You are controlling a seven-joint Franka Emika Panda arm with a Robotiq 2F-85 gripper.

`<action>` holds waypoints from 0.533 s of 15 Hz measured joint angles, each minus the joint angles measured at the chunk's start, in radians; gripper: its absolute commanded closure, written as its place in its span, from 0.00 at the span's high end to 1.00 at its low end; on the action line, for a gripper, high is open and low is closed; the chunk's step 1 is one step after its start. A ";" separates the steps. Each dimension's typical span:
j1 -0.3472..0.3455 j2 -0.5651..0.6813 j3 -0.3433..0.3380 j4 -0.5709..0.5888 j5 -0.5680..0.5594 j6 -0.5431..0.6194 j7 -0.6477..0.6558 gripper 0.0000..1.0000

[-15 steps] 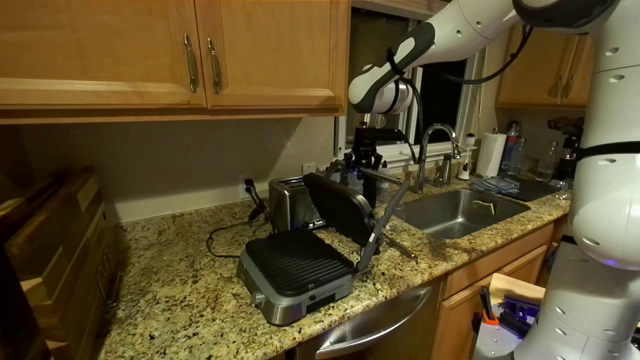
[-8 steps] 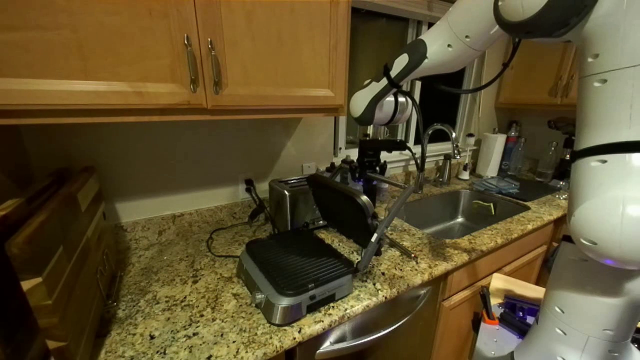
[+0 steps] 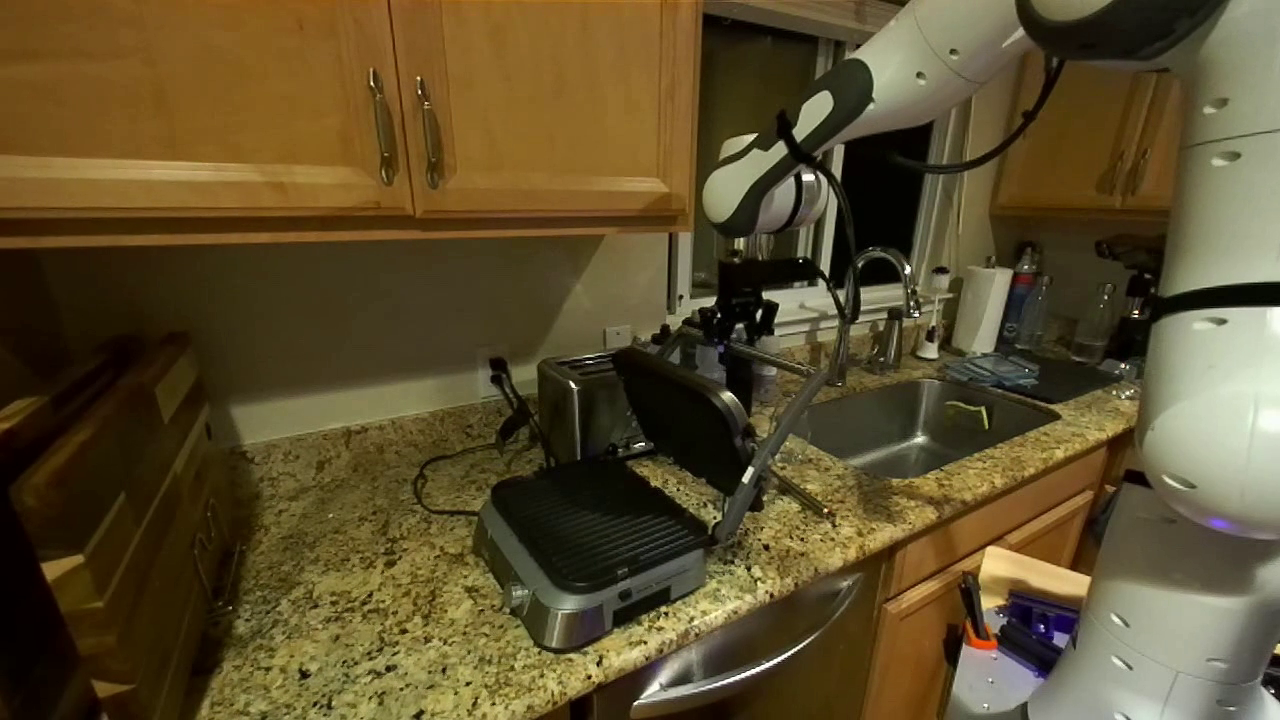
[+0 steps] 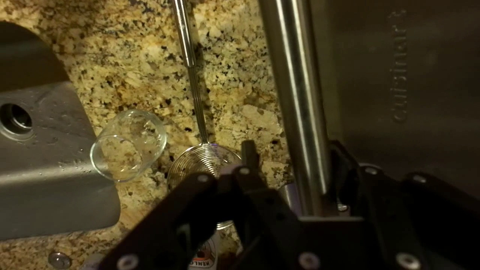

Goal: Open the sandwich maker

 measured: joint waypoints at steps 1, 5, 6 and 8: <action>0.000 -0.016 0.001 0.000 -0.019 -0.009 0.000 0.88; 0.000 -0.089 0.004 -0.002 -0.048 -0.064 -0.001 1.00; 0.000 -0.109 0.007 -0.003 -0.047 -0.085 -0.005 1.00; 0.000 -0.149 0.017 -0.006 -0.039 -0.129 -0.018 1.00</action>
